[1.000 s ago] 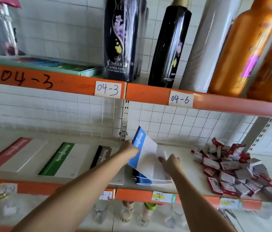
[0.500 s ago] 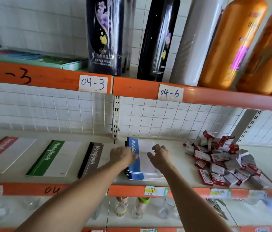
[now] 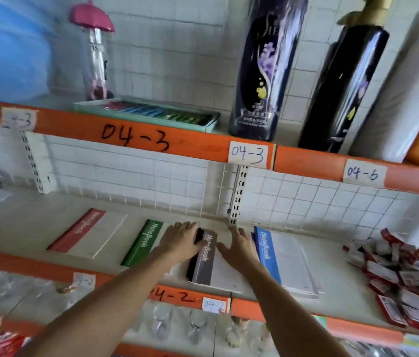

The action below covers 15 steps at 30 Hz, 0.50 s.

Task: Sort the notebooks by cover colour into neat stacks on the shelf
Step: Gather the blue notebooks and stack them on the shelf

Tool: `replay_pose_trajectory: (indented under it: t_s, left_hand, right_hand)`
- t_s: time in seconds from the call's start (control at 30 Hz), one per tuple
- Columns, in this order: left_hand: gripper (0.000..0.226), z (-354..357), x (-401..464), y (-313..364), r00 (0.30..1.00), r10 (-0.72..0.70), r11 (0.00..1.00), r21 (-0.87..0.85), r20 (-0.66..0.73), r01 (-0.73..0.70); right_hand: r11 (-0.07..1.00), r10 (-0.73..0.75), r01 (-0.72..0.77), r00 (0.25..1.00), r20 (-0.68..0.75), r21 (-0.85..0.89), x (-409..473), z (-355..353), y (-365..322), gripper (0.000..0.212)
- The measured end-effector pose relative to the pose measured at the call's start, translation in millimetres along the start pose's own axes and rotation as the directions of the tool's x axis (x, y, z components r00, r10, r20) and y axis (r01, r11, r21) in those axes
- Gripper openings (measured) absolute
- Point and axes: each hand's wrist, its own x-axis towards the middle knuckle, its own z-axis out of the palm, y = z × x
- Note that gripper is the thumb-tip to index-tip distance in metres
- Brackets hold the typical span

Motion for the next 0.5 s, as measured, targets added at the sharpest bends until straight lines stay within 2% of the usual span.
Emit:
replay_pose_trajectory:
  t_s: [0.23,0.5]
  left_hand:
    - [0.069,-39.3,-59.5,-139.7,0.994,-0.107,0.994,0.013,-0.012,0.107]
    - [0.071,-73.0,-137.9,-289.5,0.967,-0.251,0.967,0.04,-0.047,0.253]
  right_hand:
    - [0.994,-0.113,0.114,0.986,0.121,0.003,-1.9,71.5,-134.5,0.072]
    - [0.982,-0.186,0.178,0.969,0.163,0.058,-19.3,157.1,-279.0,0.07]
